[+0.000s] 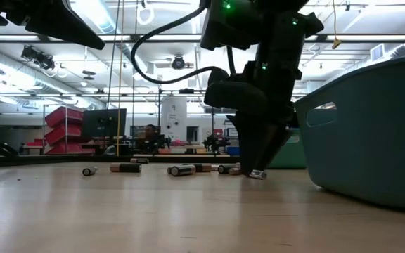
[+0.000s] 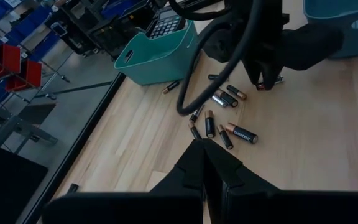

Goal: Sort batteries
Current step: Put the silver battery into the green bin

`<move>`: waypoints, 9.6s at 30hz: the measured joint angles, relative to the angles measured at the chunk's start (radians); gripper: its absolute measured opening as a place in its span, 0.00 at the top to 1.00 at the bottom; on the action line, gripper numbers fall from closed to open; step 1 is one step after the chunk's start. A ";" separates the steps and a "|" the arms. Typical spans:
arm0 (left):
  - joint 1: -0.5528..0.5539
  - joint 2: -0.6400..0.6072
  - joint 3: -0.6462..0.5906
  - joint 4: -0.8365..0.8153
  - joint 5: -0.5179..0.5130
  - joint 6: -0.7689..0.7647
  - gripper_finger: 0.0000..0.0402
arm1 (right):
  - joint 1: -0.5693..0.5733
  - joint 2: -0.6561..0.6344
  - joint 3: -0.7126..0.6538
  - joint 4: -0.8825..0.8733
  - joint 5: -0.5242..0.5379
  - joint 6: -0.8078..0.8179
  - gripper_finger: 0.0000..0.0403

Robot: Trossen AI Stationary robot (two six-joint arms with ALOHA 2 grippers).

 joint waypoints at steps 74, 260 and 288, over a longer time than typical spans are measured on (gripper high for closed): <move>-0.007 0.037 0.000 0.050 0.187 -0.031 1.00 | 0.076 -0.110 0.068 0.005 -0.186 -0.512 1.00; 0.171 0.781 0.257 1.366 0.607 0.505 1.00 | 0.587 -0.355 0.074 -0.364 0.125 -0.146 1.00; 0.154 0.851 0.397 1.103 0.428 0.040 1.00 | 0.636 -0.354 0.074 -0.327 0.256 -0.133 1.00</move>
